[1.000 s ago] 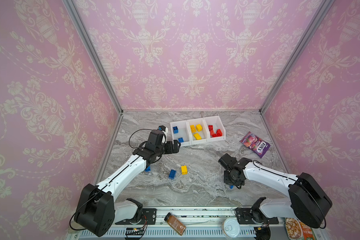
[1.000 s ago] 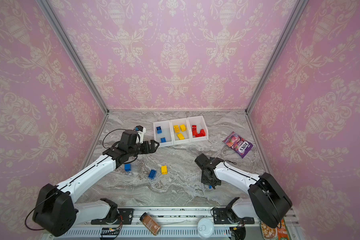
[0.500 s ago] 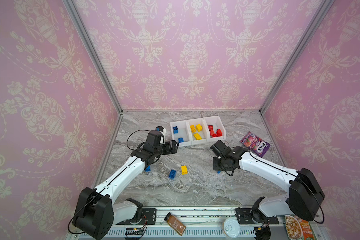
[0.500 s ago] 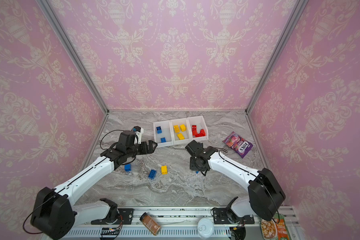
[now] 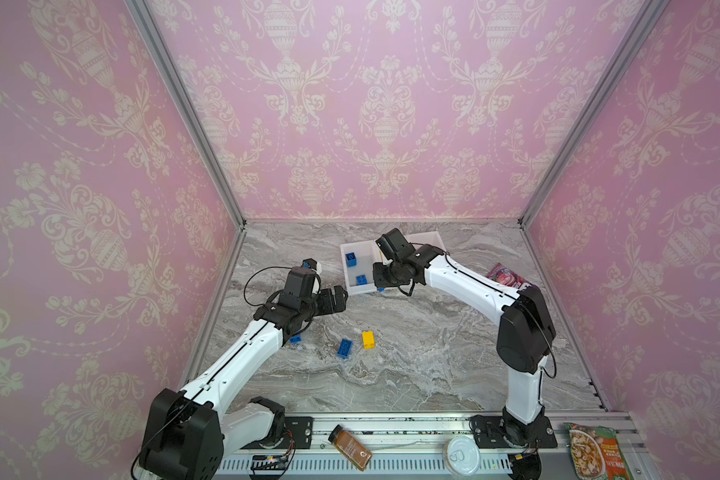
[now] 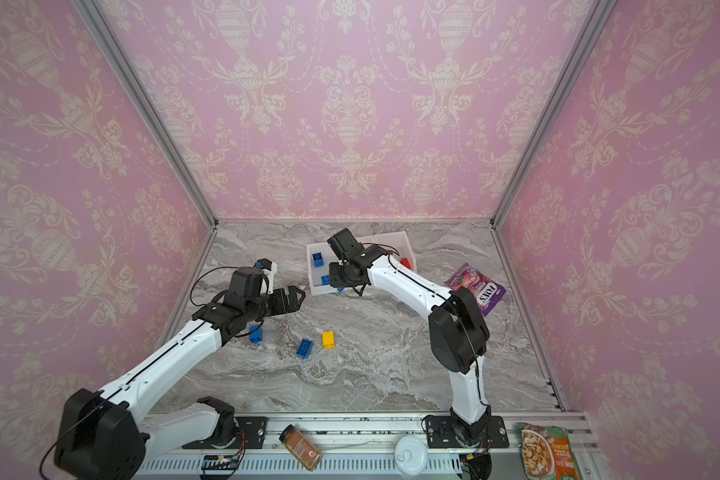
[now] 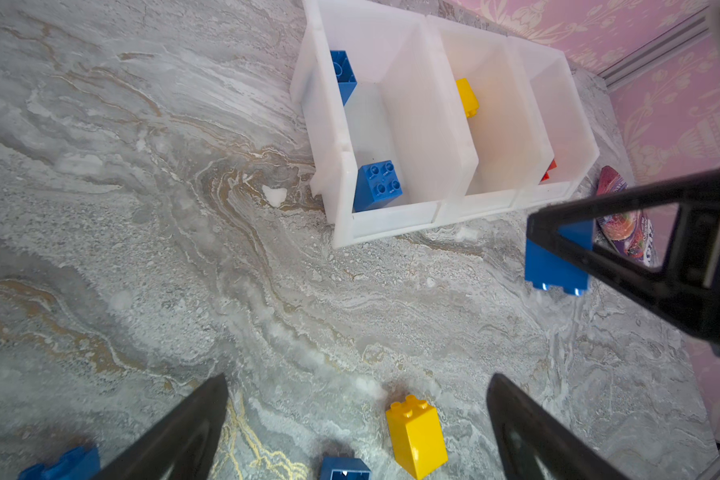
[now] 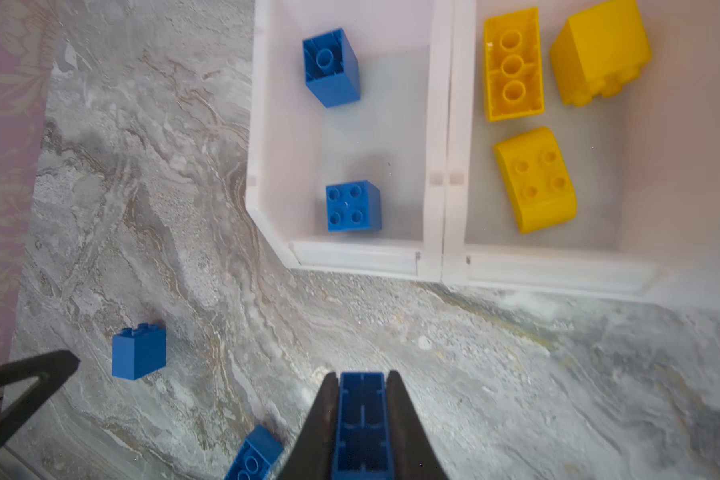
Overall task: Sort the legos into containers by color
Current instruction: 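Carry the blue brick with the right gripper over the blue compartment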
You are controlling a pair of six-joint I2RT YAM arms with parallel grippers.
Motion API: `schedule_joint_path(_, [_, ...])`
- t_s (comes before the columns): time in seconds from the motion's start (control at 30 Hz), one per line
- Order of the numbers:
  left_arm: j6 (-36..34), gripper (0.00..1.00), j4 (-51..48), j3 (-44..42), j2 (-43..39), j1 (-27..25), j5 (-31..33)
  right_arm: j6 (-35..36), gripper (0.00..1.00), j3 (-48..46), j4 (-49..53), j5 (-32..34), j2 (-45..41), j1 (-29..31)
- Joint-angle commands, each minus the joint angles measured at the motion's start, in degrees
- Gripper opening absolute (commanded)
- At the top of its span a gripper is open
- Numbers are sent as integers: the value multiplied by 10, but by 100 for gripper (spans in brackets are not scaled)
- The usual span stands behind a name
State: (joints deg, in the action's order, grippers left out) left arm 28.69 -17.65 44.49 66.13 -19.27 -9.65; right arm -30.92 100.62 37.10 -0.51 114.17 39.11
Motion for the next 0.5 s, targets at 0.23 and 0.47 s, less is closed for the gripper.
schedule_joint_path(0.23, [15, 99, -24, -12, -25, 7, 21, 61, 19, 245, 72, -8, 171, 0])
schedule_joint_path(0.47, [17, 99, -27, -11, -28, 7, 23, 61, 20, 365, 101, -13, 265, -9])
